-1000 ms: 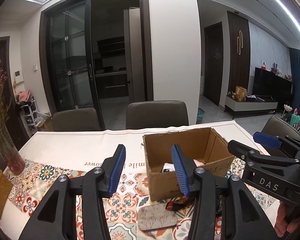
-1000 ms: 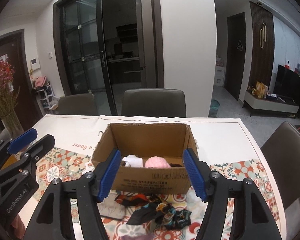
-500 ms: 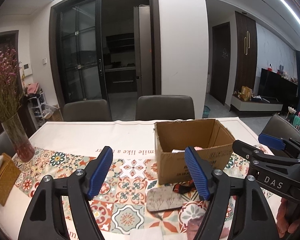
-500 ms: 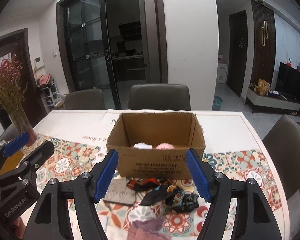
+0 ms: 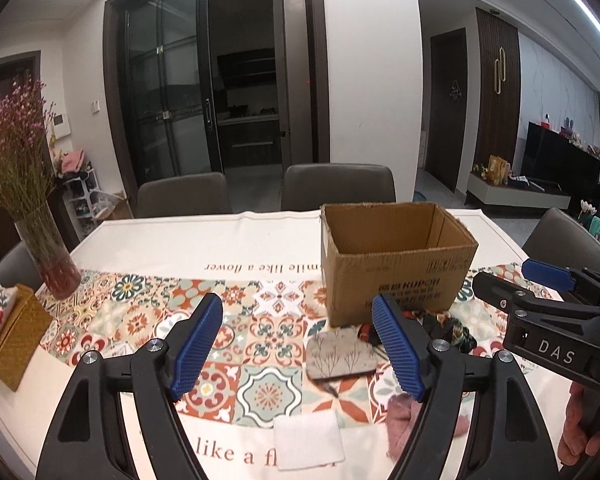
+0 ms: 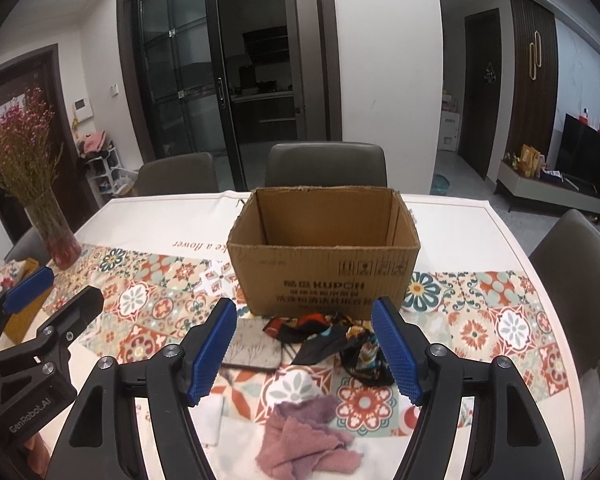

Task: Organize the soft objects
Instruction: 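Move both tools back from the box toward the mauve towel and white tissue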

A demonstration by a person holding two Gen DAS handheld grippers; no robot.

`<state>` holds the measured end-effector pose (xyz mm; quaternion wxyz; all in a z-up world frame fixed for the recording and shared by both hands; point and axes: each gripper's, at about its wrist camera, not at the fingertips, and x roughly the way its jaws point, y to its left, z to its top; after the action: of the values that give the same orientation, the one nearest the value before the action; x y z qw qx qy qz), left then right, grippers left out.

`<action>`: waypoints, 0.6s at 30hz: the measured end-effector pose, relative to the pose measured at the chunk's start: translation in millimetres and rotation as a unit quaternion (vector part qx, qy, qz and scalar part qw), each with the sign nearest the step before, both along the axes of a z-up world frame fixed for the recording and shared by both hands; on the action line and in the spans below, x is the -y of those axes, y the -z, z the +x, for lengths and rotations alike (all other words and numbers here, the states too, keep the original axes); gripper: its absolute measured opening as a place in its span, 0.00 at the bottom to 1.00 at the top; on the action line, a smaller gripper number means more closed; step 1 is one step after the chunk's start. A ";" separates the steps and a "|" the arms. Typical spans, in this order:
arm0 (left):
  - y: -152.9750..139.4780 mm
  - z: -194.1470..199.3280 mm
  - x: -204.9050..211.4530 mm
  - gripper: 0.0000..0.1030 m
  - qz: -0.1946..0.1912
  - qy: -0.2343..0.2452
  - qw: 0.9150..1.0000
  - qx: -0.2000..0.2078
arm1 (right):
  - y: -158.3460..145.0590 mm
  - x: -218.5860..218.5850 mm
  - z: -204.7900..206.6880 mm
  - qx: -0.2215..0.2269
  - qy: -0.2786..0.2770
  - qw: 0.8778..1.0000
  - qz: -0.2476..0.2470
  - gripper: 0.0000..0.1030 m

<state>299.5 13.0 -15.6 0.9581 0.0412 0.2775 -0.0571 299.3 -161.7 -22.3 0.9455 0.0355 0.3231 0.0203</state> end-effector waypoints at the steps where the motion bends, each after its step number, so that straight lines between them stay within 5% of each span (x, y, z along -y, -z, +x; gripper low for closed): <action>1: 1.5 -1.5 -0.9 0.75 0.000 0.000 1.000 -0.004 | 1.9 -1.3 -1.7 -0.002 -0.001 1.000 0.000 0.69; 18: 36.6 -30.0 -10.9 0.75 0.021 -0.006 0.998 -0.056 | 33.0 -16.7 -23.7 -0.044 -0.019 0.999 -0.013 0.69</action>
<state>269.5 23.8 -52.2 0.9404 0.0562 0.3320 -0.0478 275.5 -144.9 -55.3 0.9302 0.0182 0.3650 0.0330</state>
